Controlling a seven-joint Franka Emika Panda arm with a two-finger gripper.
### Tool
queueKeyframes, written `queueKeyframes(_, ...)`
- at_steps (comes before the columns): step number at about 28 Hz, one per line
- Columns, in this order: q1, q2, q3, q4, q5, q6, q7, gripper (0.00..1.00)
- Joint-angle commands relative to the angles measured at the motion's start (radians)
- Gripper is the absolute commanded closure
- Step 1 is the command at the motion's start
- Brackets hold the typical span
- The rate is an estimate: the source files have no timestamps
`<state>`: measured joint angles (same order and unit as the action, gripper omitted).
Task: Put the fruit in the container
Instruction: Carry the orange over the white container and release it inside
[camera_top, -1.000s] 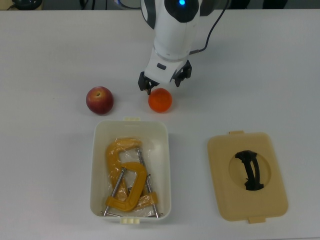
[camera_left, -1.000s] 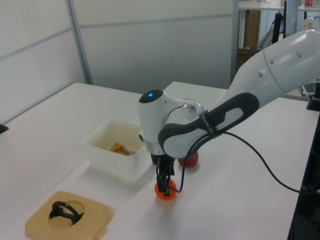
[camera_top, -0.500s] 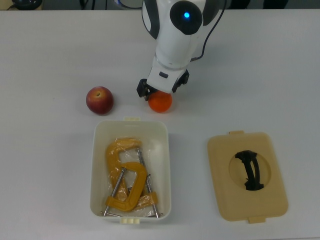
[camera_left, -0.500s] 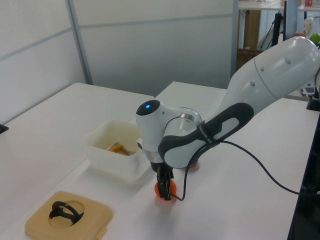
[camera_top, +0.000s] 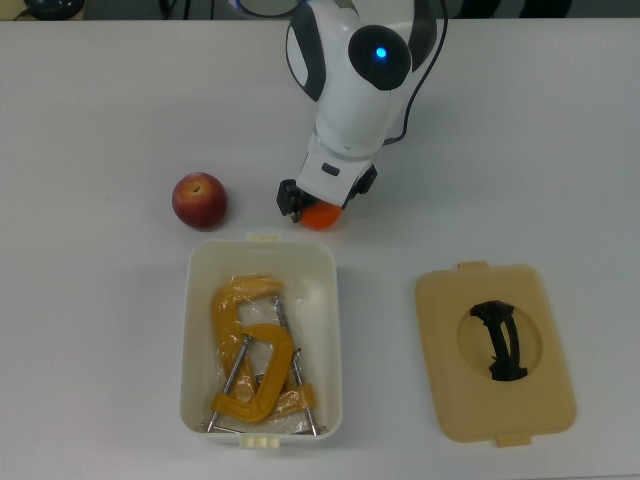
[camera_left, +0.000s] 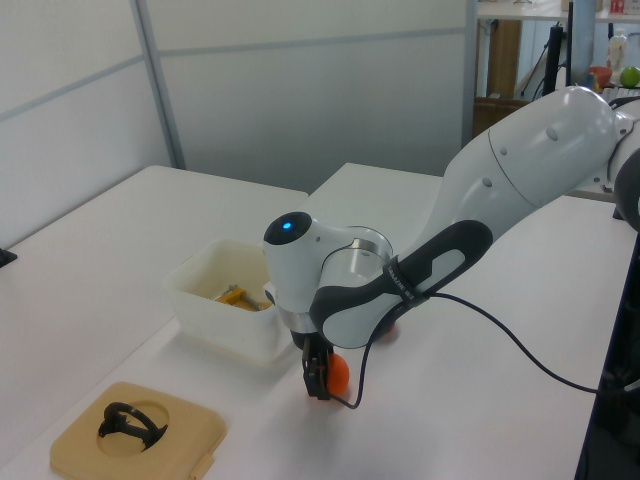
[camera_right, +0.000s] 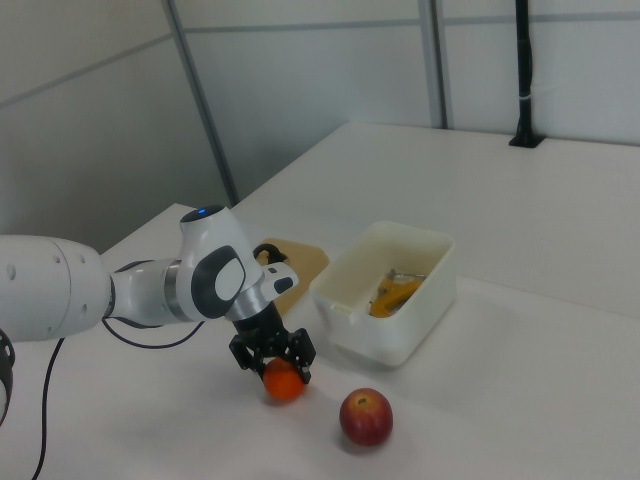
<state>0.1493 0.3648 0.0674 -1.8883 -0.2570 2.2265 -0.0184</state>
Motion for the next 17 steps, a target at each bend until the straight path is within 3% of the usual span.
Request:
queueKeyframes(1, 0.001, 0.000, 0.005, 0.011, -0.019, -0.001, 0.031, 0.94)
queueKeyframes(5, 0.001, -0.015, 0.006, 0.014, -0.008, -0.002, 0.032, 0.96)
queueKeyframes(8, 0.000, -0.038, 0.006, 0.055, 0.002, -0.028, 0.034, 0.96)
queueKeyframes(17, -0.037, -0.038, 0.003, 0.299, 0.114, -0.208, 0.032, 0.95)
